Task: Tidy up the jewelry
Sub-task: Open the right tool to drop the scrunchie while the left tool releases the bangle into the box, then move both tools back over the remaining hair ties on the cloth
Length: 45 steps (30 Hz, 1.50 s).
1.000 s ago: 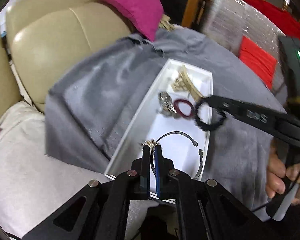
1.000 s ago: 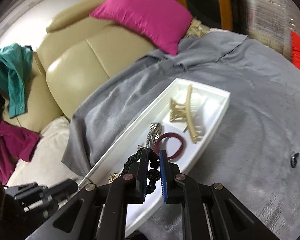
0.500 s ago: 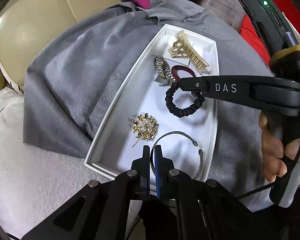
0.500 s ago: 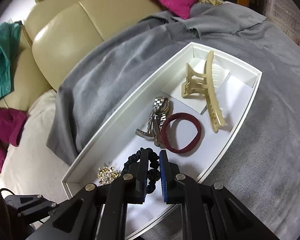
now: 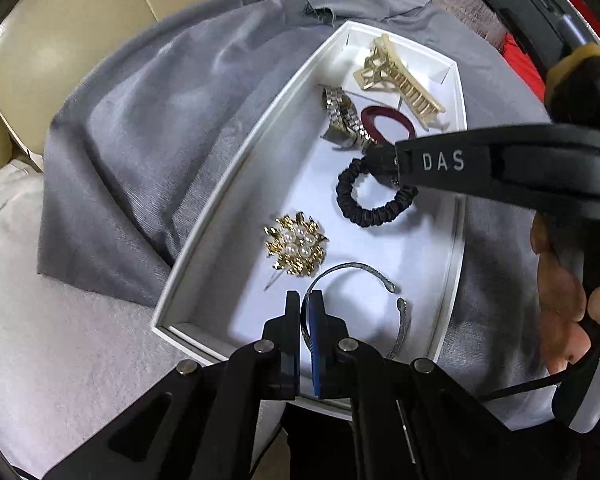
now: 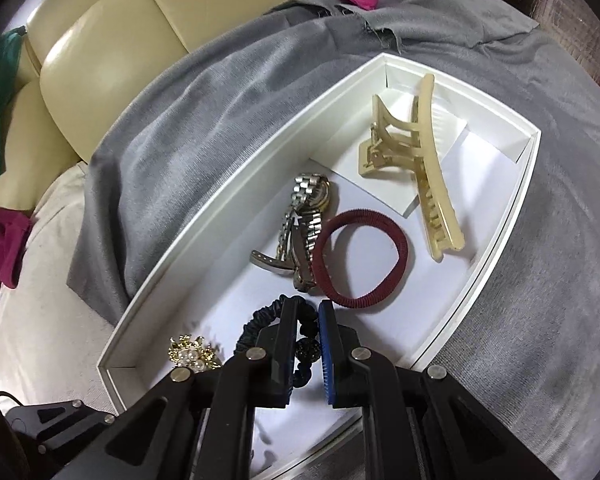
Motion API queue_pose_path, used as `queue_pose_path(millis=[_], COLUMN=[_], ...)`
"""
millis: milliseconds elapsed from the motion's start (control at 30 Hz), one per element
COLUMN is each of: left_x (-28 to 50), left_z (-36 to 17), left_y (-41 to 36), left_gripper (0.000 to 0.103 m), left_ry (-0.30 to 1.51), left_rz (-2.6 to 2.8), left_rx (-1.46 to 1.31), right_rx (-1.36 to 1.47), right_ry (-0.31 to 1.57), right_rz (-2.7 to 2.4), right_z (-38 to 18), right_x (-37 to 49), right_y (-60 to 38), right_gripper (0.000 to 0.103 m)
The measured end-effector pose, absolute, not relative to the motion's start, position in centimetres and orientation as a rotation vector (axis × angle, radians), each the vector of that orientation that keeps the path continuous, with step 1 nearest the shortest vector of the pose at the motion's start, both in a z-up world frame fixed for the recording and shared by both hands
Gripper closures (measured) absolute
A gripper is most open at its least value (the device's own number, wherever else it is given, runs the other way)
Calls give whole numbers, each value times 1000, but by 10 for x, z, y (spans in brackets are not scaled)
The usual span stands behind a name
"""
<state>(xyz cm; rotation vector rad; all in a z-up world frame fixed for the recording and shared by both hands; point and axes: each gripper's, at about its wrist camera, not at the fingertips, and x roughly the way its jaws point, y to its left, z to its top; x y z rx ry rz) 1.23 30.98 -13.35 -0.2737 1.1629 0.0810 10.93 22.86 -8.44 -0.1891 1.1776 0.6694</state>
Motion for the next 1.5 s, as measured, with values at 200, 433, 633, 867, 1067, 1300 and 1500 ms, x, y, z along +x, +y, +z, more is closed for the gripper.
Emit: queue_pose_path(millis=[200, 433, 633, 867, 1067, 1300, 1500], left_x=[16, 18, 22, 11, 0, -9, -4], left_z=[-142, -146, -148, -128, -91, -42, -18], left_y=[312, 316, 313, 307, 287, 243, 197], left_gripper=[99, 99, 83, 61, 61, 55, 51], left_ry=[1186, 1189, 1201, 1155, 1051, 914, 859], left_rz=[87, 92, 86, 95, 152, 177, 137], left_rx=[-299, -297, -305, -278, -160, 25, 116], right_rx=[-171, -148, -110, -28, 73, 148, 200], right_ry=[1210, 1236, 1227, 1156, 1066, 1018, 975], right_rz=[672, 681, 701, 721, 718, 660, 596], right_z=[-86, -87, -83, -62, -41, -26, -13], right_x=[116, 120, 119, 113, 104, 96, 86], right_y=[231, 231, 222, 197, 144, 63, -9], right_gripper=[90, 89, 80, 77, 77, 77, 77])
